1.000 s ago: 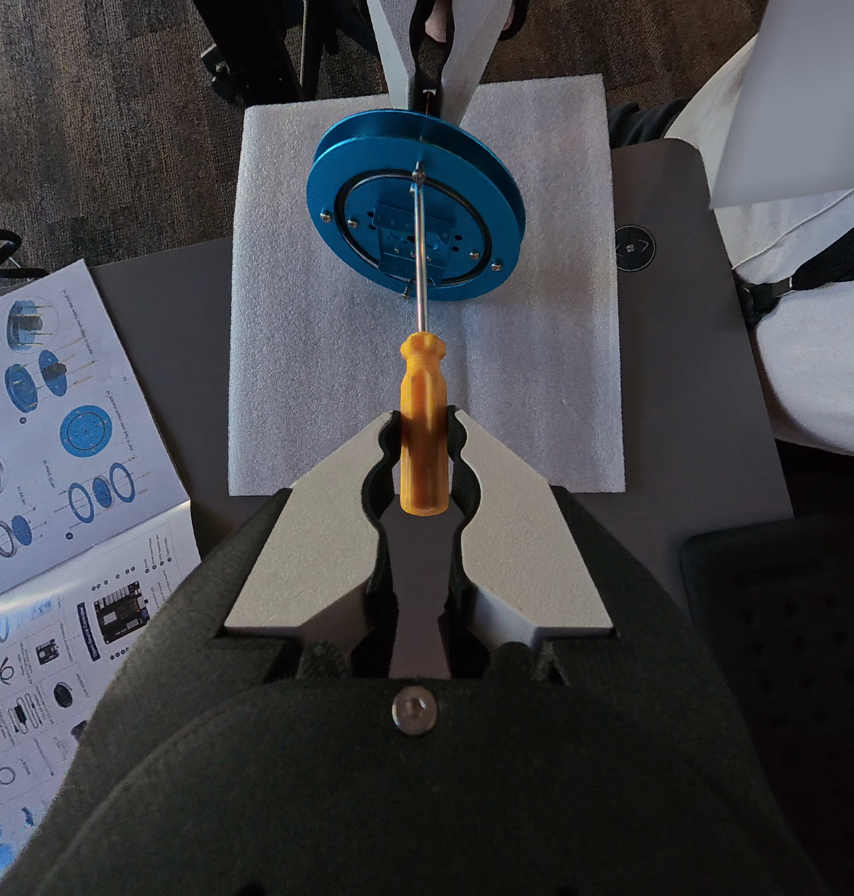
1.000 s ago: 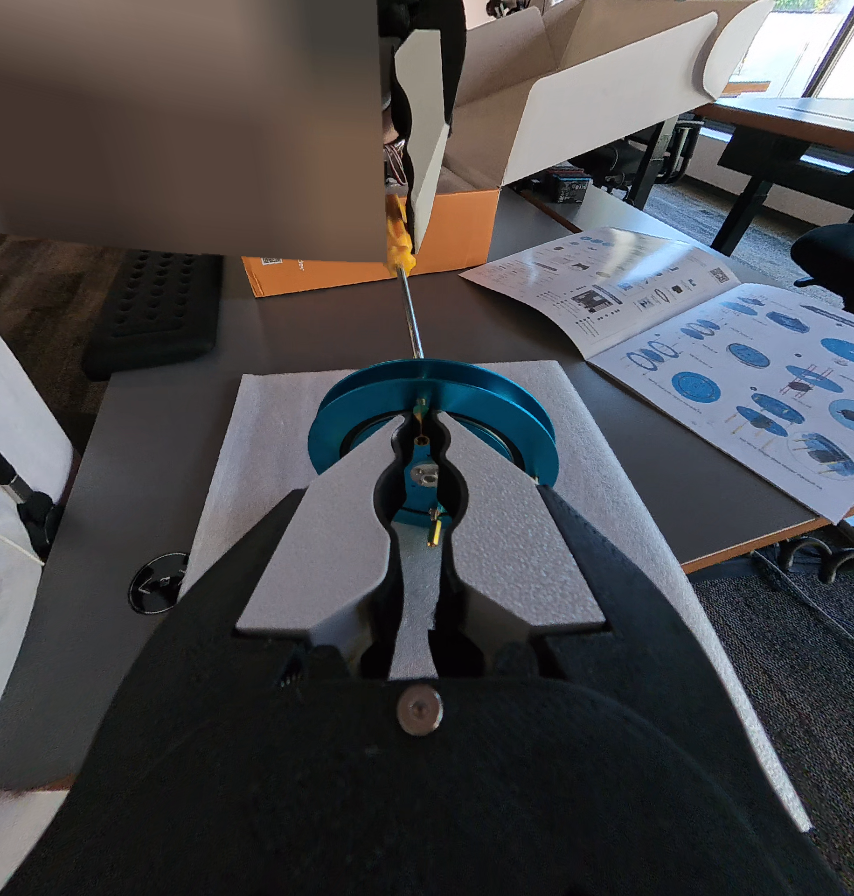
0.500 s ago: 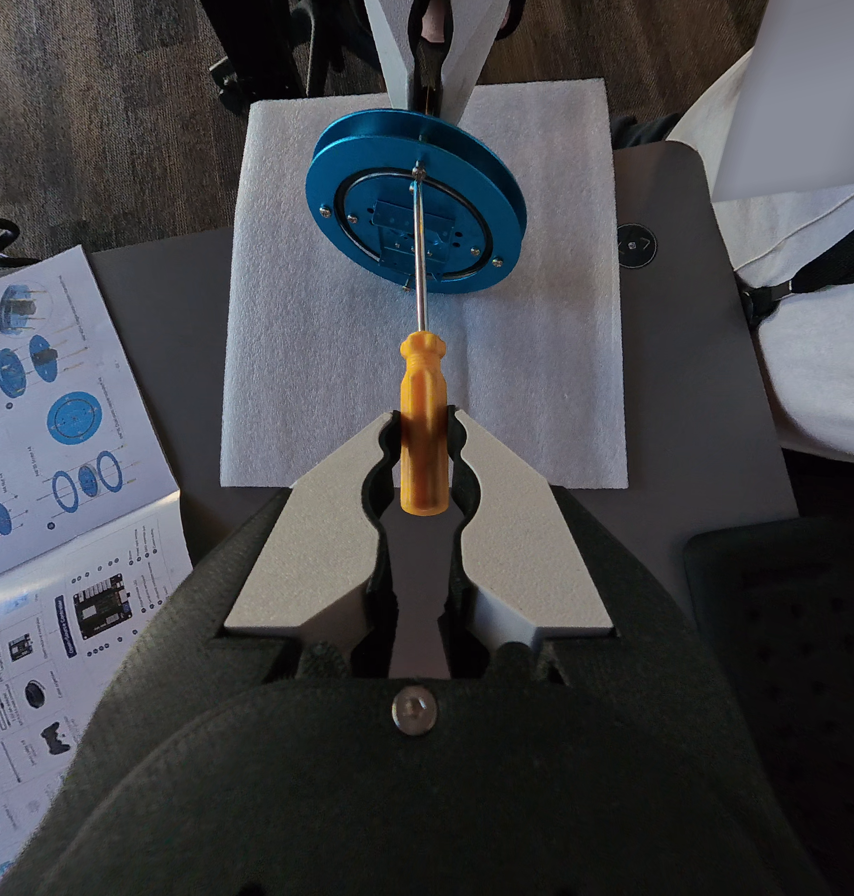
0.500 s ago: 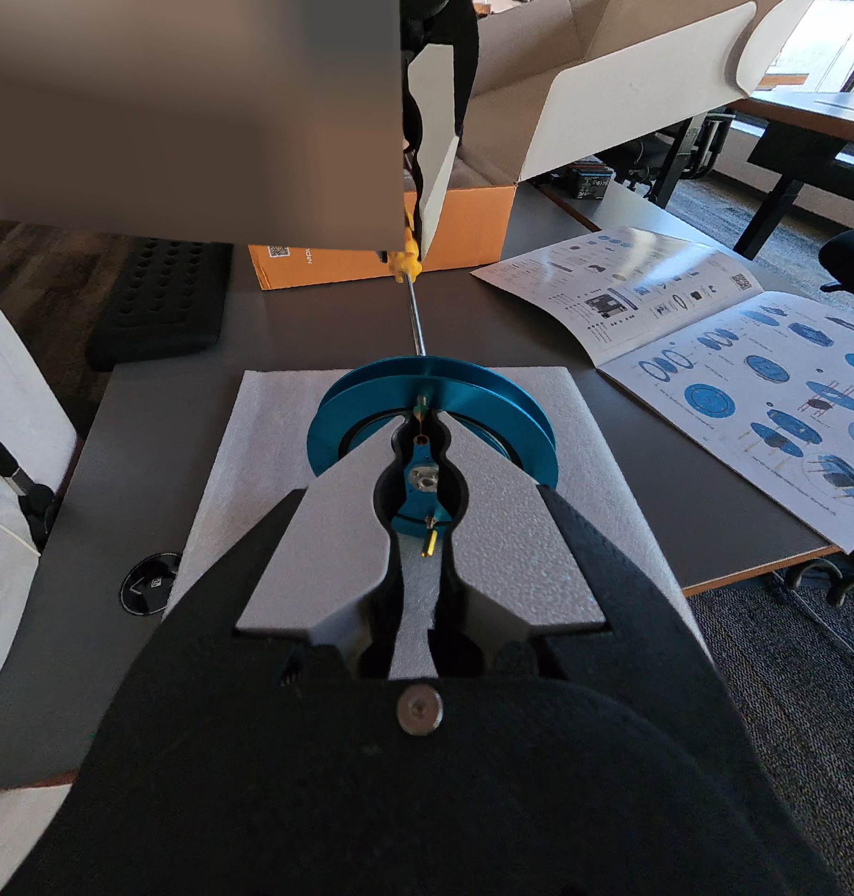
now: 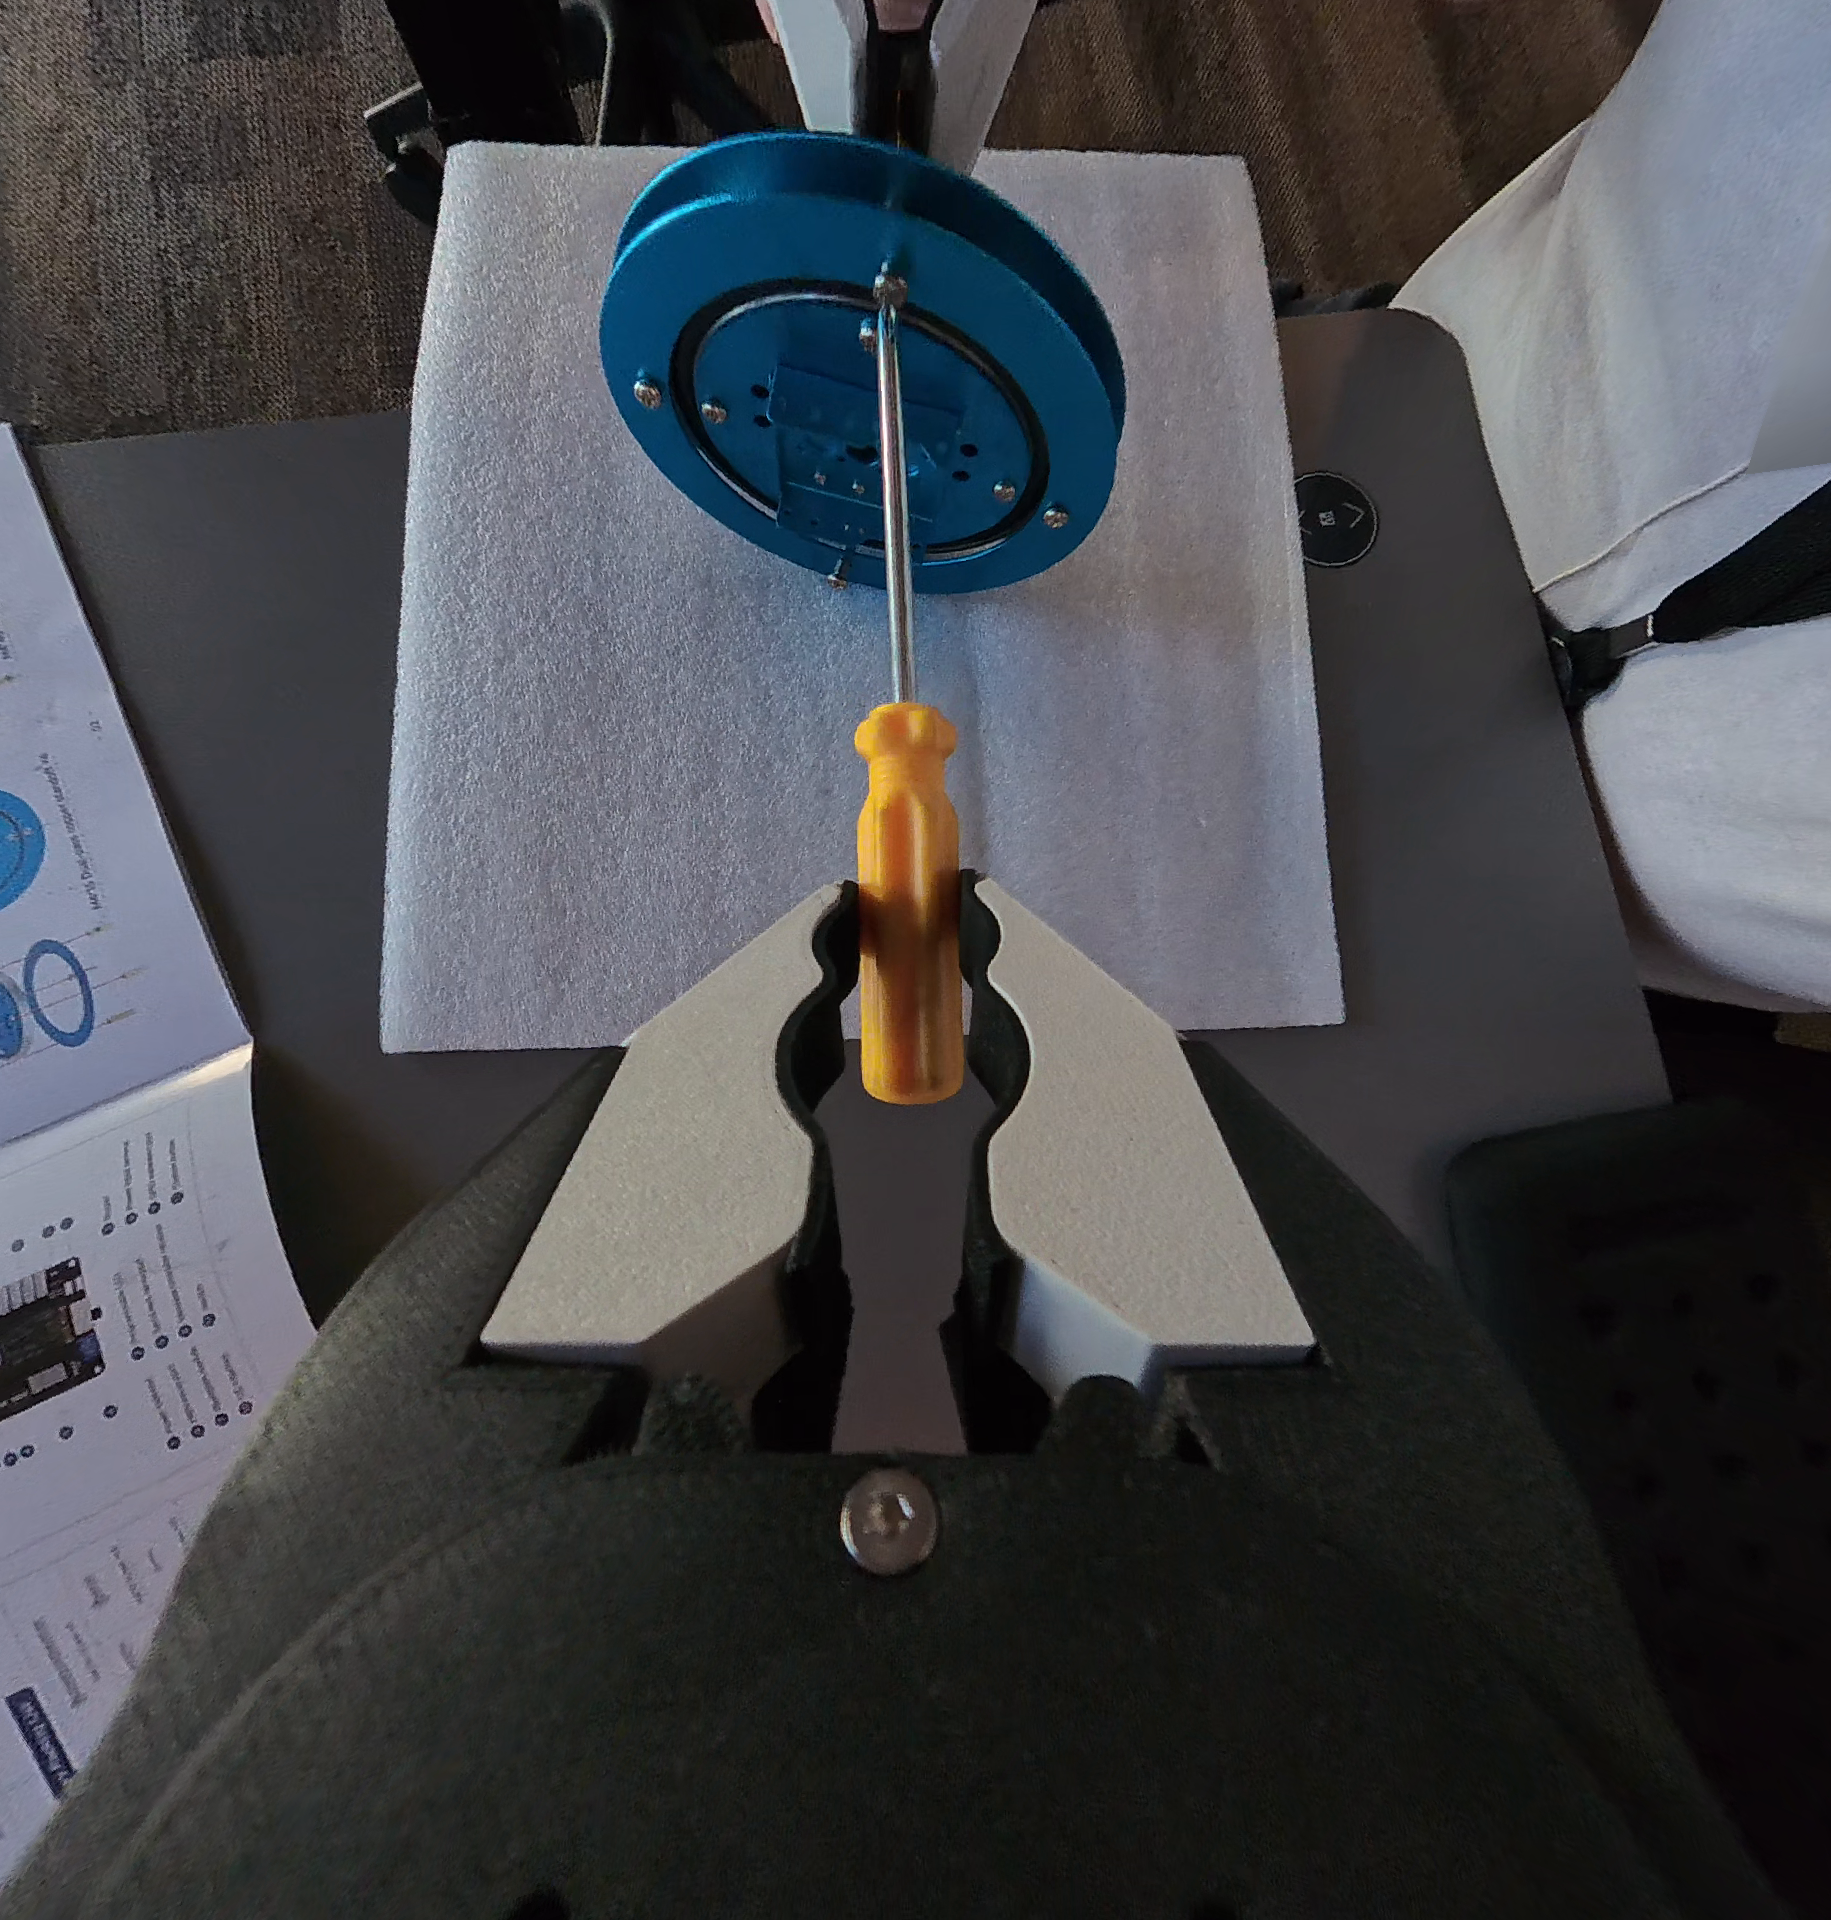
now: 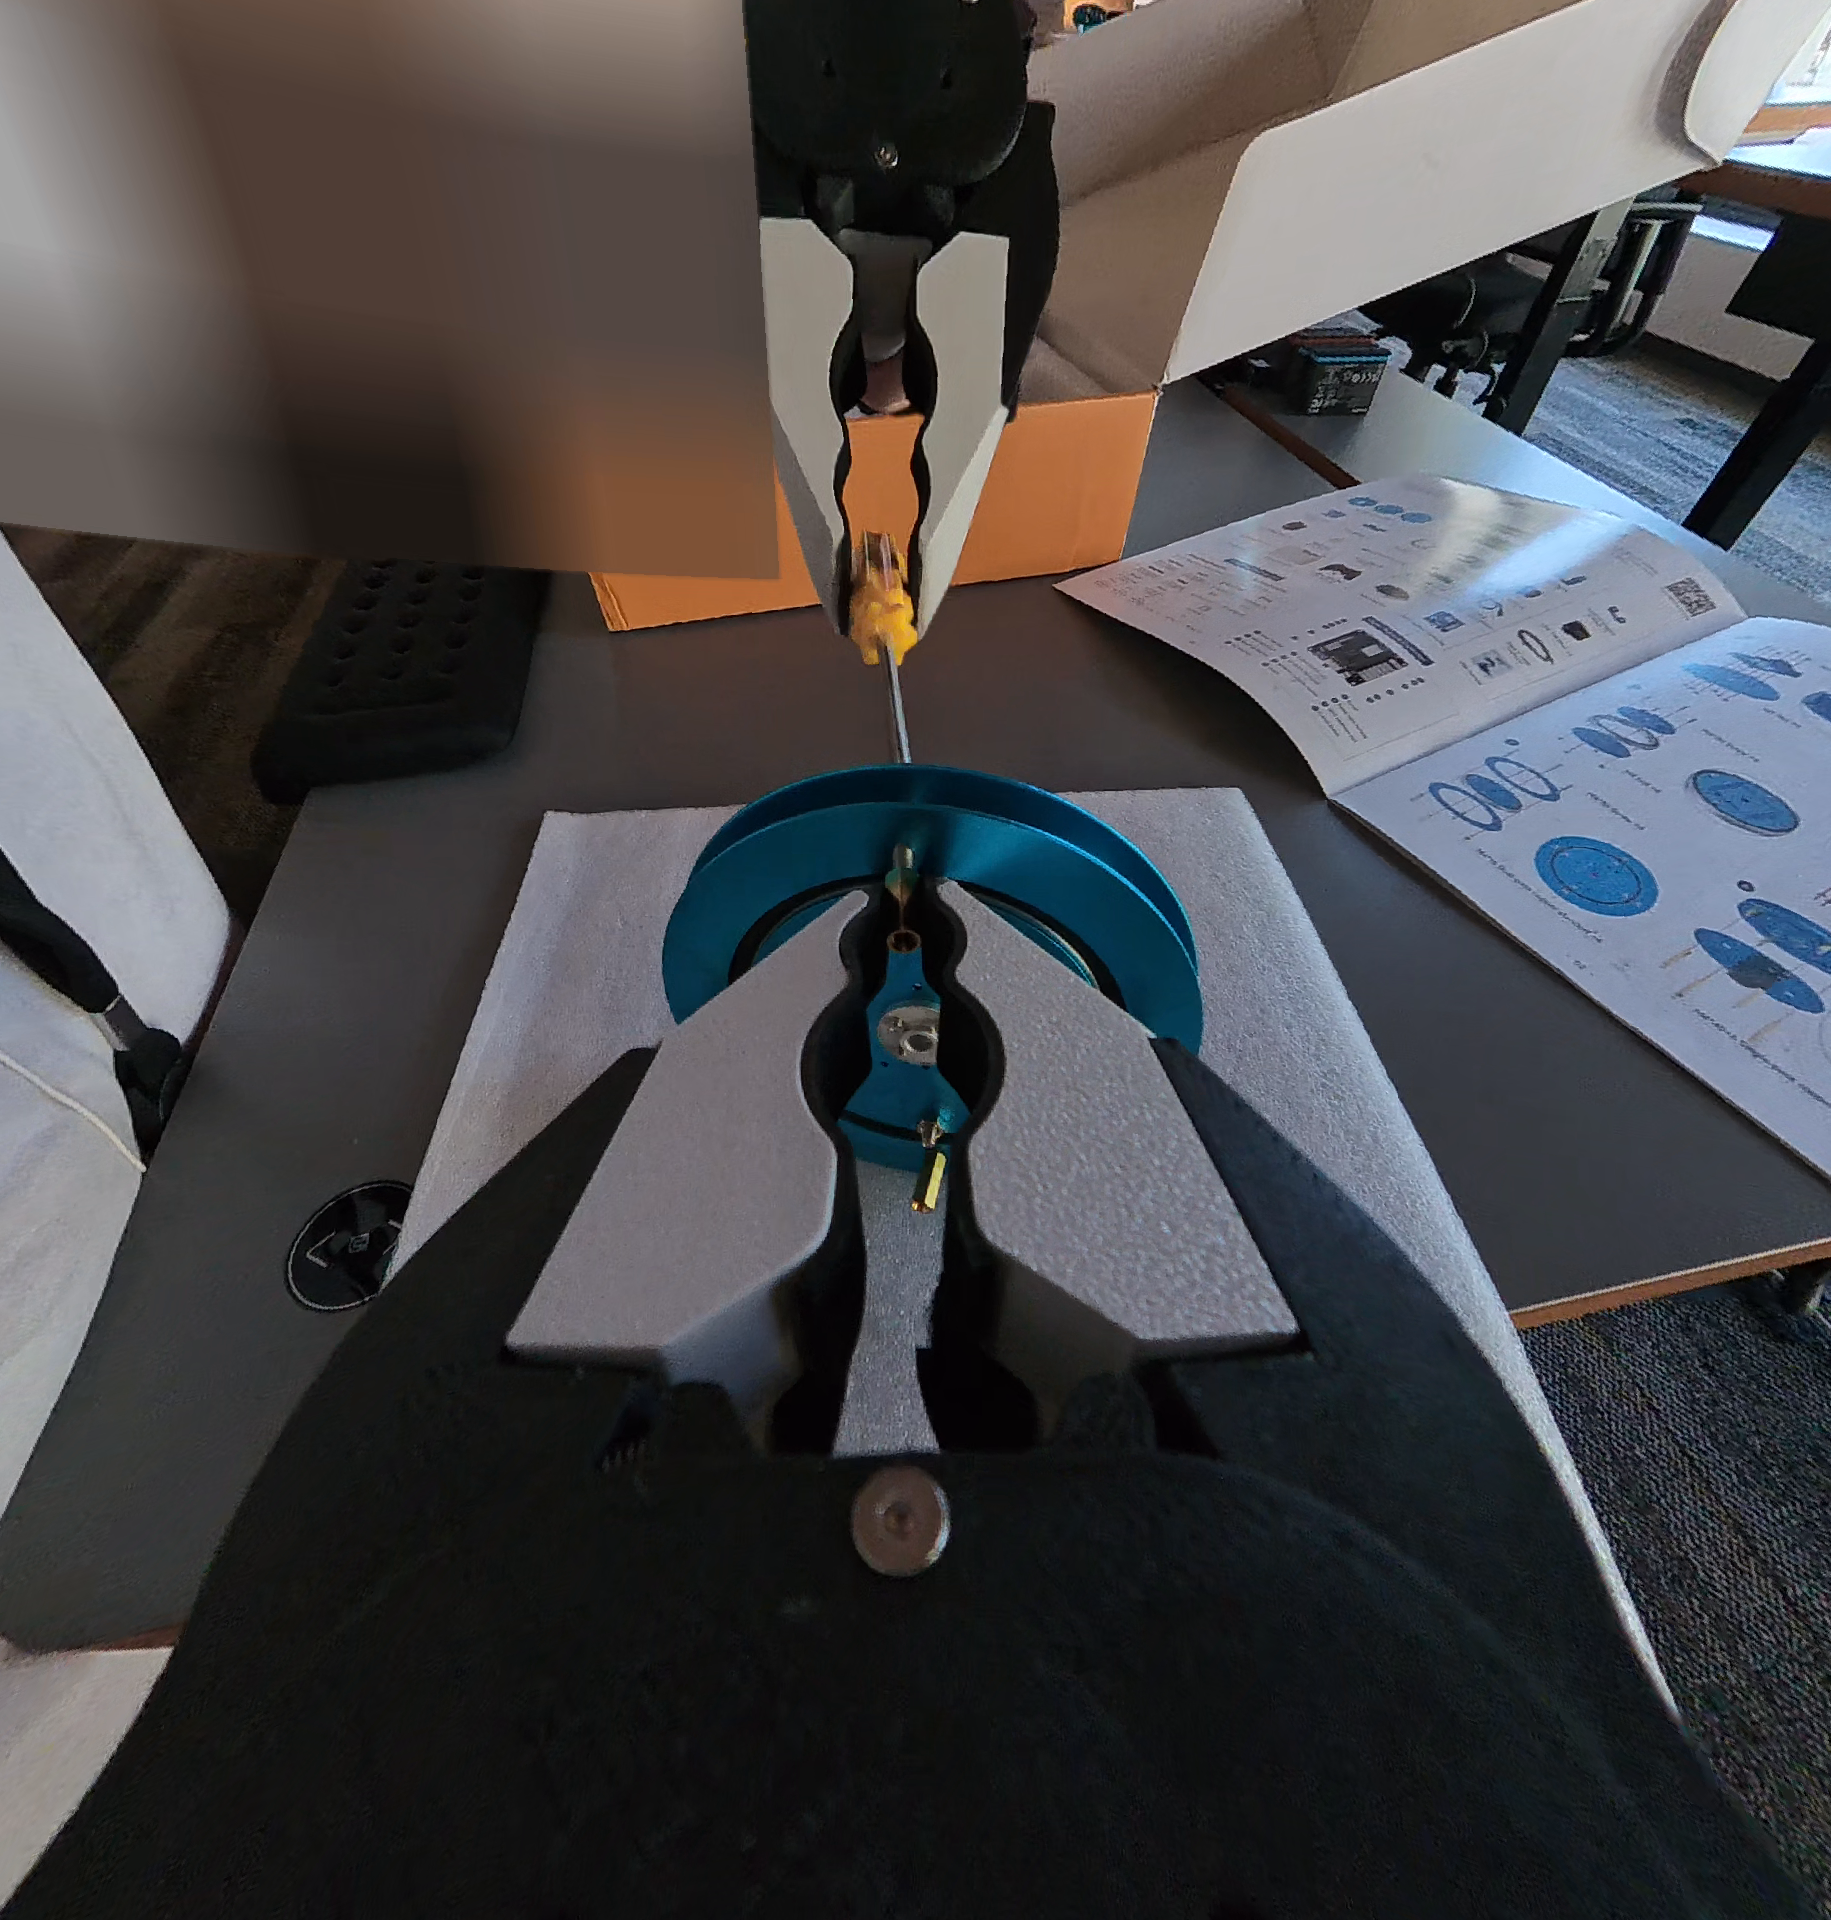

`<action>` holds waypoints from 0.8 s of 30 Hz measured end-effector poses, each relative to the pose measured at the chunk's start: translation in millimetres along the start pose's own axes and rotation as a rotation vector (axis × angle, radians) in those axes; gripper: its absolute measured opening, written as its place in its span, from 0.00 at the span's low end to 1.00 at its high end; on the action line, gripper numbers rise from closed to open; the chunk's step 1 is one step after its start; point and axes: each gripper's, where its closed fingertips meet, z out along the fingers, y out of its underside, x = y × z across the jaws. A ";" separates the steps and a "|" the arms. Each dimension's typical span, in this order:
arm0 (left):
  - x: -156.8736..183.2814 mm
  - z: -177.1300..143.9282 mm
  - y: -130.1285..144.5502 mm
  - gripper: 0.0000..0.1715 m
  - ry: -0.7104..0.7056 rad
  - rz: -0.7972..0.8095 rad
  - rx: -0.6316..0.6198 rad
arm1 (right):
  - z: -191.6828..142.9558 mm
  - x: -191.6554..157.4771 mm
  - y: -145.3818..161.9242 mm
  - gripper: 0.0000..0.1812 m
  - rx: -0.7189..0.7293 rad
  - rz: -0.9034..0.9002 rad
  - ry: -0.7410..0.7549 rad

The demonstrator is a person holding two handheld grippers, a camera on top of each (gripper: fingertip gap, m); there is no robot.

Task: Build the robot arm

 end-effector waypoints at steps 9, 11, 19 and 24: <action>0.1 25.2 11.7 0.10 0.027 -0.016 -0.019 | -1.3 2.7 0.6 0.02 -0.035 0.007 -0.020; 0.6 31.4 14.3 0.10 0.037 -0.023 -0.020 | -0.8 2.6 0.6 0.02 -0.039 0.010 -0.022; 3.8 49.5 18.7 0.10 0.060 -0.036 -0.026 | -0.1 1.1 1.3 0.02 -0.060 0.011 -0.027; -1.5 43.1 20.2 0.10 0.016 -0.038 -0.021 | 4.5 -0.2 0.2 0.02 -0.079 0.000 -0.035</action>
